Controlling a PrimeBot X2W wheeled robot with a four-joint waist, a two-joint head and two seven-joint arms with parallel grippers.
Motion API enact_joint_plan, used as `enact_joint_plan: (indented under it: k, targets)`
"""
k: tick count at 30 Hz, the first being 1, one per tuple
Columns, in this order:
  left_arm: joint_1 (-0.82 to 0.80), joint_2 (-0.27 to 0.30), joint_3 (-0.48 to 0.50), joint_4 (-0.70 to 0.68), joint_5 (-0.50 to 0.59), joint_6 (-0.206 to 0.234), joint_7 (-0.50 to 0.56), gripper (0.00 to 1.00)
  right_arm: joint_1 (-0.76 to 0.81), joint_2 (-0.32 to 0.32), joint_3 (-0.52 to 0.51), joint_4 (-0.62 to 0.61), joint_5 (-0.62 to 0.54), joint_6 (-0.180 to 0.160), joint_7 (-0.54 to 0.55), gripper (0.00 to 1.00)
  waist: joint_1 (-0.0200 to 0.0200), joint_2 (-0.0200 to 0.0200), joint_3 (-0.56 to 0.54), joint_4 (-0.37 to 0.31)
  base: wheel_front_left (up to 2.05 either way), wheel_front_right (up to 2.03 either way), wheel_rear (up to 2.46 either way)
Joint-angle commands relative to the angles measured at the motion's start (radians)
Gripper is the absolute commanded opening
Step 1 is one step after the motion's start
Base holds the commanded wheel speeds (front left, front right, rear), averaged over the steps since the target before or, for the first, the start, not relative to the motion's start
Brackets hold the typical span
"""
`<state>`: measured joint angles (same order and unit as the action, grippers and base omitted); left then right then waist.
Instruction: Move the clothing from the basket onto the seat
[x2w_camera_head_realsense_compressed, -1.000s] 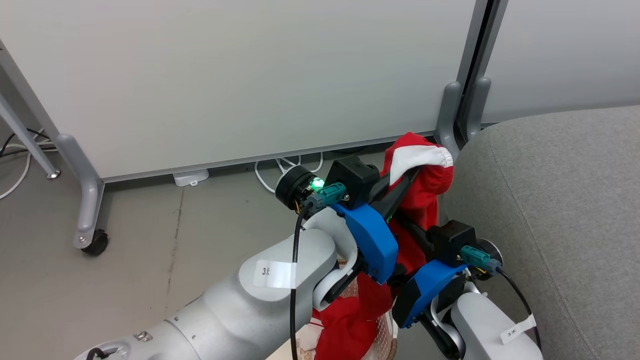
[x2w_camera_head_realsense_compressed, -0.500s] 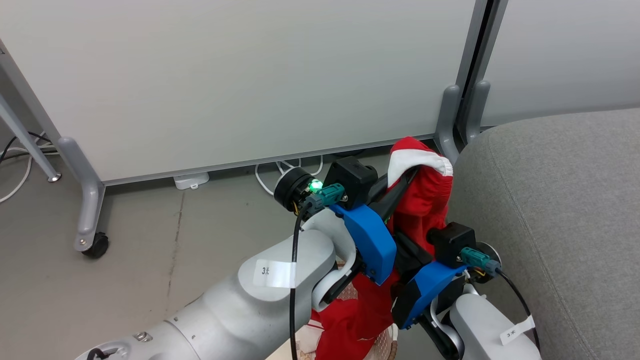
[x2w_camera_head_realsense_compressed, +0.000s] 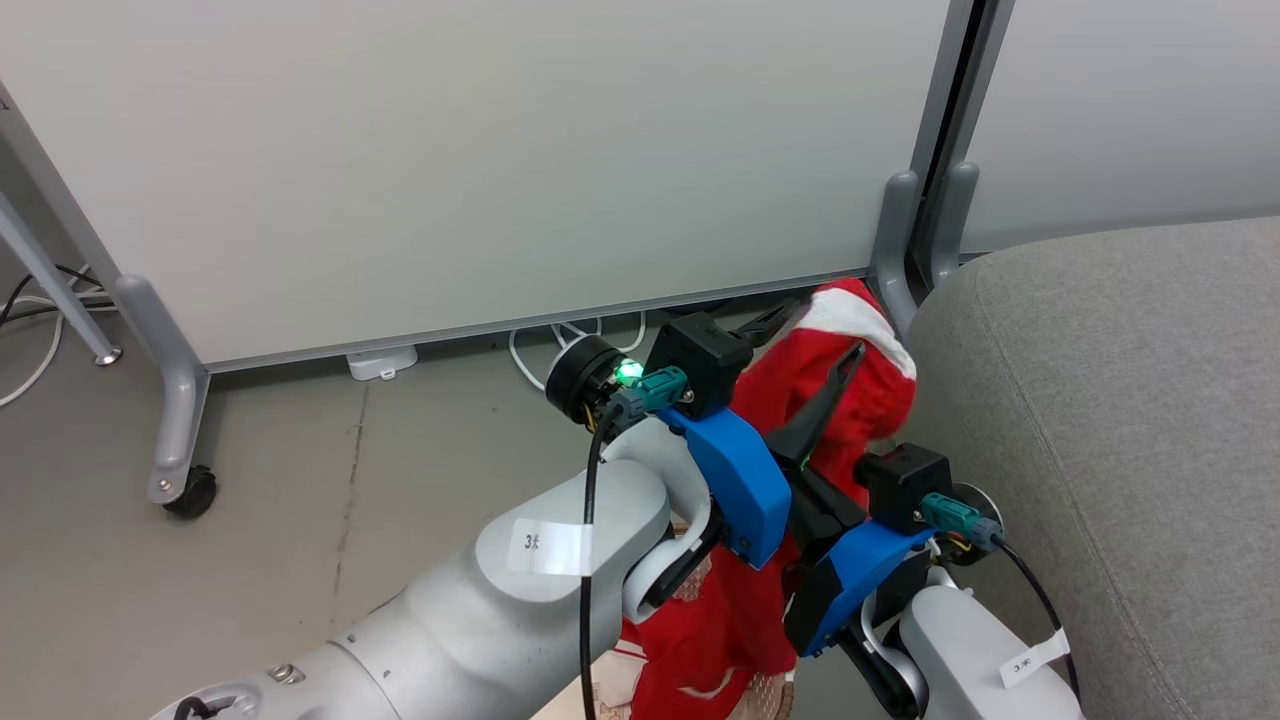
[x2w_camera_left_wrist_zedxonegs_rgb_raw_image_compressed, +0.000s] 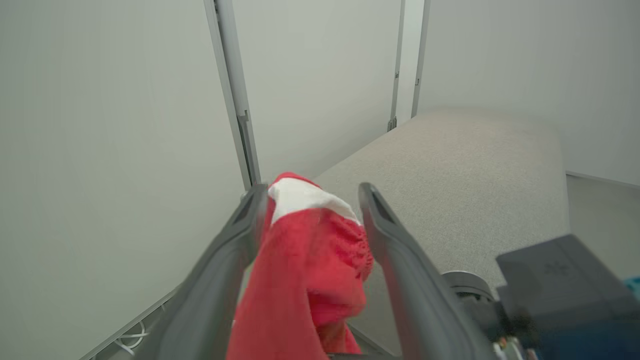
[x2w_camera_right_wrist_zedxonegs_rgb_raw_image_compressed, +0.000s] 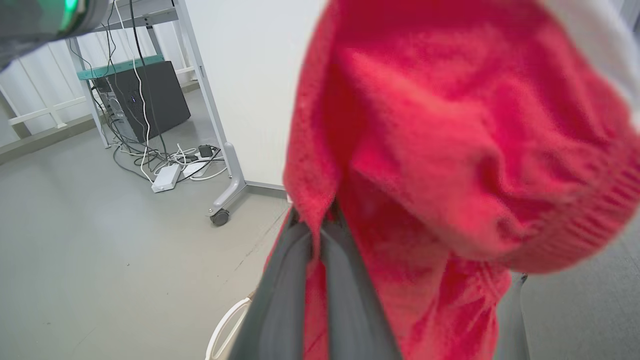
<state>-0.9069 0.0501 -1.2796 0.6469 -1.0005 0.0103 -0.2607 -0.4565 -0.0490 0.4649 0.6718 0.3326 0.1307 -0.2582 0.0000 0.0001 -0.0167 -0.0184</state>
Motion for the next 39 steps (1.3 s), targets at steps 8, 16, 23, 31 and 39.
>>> enact_joint_plan:
  k: [8,16,23,31,39]
  targets:
    - [0.005,0.001,0.011,0.002,0.014,0.009,-0.006,1.00,-0.010,-0.003,-0.007,0.006,-0.007,0.000,-0.007,0.00,0.0000,-0.0001,0.000,0.000,0.00,0.00,0.00]
    - [0.070,0.008,0.103,0.000,0.098,0.020,-0.006,1.00,-0.008,-0.003,-0.017,0.001,-0.016,0.000,-0.008,0.00,0.0000,-0.0001,0.005,0.001,0.00,0.00,0.00]
    - [0.233,0.082,0.267,-0.088,0.234,0.035,-0.005,1.00,0.002,-0.003,-0.030,-0.011,-0.024,0.000,-0.008,0.00,0.0000,-0.0001,0.014,-0.001,0.00,0.00,0.00]
    - [0.469,0.155,0.495,-0.234,0.403,0.036,-0.005,1.00,0.008,-0.003,-0.055,-0.029,-0.043,0.000,-0.008,0.00,0.0000,-0.0001,0.029,-0.004,0.00,0.00,0.00]
    - [0.643,0.156,0.669,-0.307,0.542,-0.021,-0.005,1.00,0.008,-0.003,-0.073,-0.048,-0.062,0.000,-0.008,0.00,0.0000,-0.0001,0.040,-0.008,0.00,0.00,0.00]
